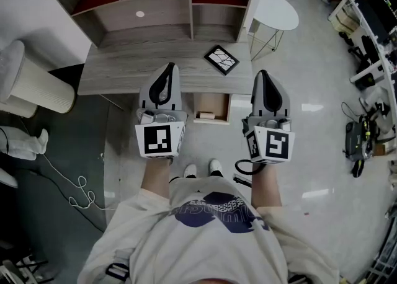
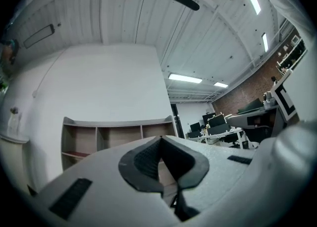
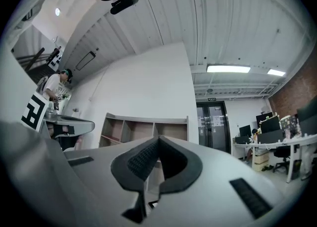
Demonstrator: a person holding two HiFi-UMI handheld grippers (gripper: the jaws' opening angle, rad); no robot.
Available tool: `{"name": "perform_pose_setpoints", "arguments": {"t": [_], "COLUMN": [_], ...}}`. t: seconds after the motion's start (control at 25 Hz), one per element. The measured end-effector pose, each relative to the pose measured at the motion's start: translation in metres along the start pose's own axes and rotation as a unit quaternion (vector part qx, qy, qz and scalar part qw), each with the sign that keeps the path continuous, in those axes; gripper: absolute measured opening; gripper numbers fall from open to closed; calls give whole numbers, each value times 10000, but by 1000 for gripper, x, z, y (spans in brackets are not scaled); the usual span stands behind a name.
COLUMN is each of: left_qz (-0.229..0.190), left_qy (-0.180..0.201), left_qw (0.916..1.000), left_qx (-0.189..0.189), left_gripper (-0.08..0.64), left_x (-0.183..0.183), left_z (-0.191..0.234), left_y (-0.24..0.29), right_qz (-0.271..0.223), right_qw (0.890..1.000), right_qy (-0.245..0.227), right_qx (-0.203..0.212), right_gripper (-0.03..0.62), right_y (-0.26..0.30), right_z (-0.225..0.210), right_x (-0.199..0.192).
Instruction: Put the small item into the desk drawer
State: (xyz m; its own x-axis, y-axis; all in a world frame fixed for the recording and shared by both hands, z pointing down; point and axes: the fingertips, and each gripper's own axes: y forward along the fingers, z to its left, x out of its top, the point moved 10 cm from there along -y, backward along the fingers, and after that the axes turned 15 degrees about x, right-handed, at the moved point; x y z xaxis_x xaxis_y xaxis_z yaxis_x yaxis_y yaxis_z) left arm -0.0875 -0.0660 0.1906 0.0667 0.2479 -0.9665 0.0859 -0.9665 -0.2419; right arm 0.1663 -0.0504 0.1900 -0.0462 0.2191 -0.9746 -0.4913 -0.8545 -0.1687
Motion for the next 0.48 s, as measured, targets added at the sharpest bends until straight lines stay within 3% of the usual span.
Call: {"name": "perform_pose_setpoints", "arguments": {"t": [0.24,0.48], "left_qz": [-10,100], "left_qy": [144,42], "left_qw": [9999,9999], "left_qx": [-9,16], "left_gripper": [8,8], "left_x": [-1,-4], "left_z": [-1,0], "left_y": [0,2], "right_qz": [8,32], "right_qw": [10000,9999], "right_qy": [43,69], "right_qx": [65,72], "right_gripper": [0,0], "right_y": [2,4], "right_z": [1,0], "right_x": [-4,-5]}}
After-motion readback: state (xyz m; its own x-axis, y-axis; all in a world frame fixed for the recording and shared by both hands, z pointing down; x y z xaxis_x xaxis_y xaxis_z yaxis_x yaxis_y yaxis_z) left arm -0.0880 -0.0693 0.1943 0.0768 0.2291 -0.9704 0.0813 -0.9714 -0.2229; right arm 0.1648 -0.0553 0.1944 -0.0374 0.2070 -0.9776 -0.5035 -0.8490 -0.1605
